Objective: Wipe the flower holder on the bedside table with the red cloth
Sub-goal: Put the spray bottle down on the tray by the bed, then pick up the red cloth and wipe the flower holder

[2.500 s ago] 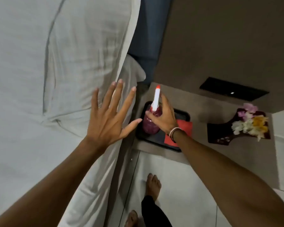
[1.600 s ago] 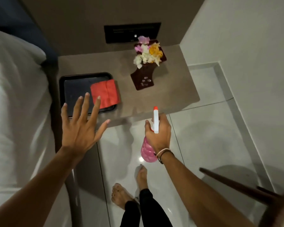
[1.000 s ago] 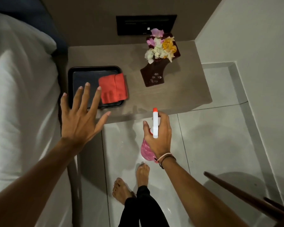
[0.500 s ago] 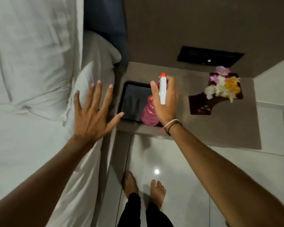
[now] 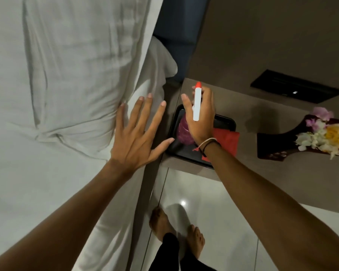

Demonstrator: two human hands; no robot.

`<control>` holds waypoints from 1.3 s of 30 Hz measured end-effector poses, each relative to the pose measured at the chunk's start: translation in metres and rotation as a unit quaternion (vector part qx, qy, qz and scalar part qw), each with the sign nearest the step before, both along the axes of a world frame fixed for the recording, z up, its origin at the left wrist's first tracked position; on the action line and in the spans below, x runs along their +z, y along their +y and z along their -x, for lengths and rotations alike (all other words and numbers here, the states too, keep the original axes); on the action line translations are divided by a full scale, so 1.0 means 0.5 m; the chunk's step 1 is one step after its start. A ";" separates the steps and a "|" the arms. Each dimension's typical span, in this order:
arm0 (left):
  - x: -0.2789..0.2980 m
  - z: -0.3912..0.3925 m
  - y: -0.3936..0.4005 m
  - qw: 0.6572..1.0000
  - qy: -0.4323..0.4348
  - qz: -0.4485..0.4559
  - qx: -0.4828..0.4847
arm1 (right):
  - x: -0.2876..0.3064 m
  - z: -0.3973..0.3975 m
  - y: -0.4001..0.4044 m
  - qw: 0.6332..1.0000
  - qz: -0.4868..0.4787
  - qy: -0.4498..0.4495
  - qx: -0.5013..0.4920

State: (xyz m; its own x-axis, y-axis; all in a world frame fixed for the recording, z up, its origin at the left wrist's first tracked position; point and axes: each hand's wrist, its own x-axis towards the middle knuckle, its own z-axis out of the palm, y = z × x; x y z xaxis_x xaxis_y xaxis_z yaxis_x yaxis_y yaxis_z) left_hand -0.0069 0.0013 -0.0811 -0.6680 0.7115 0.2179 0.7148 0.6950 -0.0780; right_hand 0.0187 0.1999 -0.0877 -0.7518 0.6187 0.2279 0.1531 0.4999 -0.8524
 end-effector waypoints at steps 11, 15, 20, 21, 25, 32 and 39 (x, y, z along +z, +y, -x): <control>-0.010 0.000 -0.010 0.999 -0.022 0.021 -0.013 | -0.080 -0.150 0.060 0.992 0.031 -0.111 0.059; -0.010 -0.044 0.014 0.998 -0.052 0.043 0.003 | -0.107 -0.280 0.109 0.984 0.012 -0.177 0.034; -0.033 -0.157 0.086 0.971 -0.231 0.048 -0.041 | -0.131 -0.373 0.159 0.973 0.046 -0.198 -0.109; -0.041 -0.172 0.110 0.955 -0.293 0.037 -0.042 | -0.135 -0.377 0.166 0.966 0.088 -0.206 -0.126; -0.096 -0.220 0.241 0.872 -0.484 -0.055 0.054 | -0.163 -0.379 0.202 0.935 0.236 -0.235 -0.122; -0.155 -0.224 0.393 0.781 -0.548 -0.170 0.247 | -0.207 -0.384 0.244 0.879 0.410 -0.212 -0.121; -0.144 -0.227 0.420 0.616 -0.629 -0.302 0.365 | -0.214 -0.439 0.275 0.762 0.628 -0.146 -0.055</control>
State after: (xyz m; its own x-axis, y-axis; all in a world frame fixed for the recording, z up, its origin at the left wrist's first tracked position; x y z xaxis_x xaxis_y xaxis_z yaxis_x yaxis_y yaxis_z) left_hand 0.1068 0.2114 -0.1529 -0.6721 0.1638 -0.7221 -0.5762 0.4967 0.6490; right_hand 0.2380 0.3375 -0.1947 -0.5857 0.2732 -0.7631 0.4097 -0.7125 -0.5696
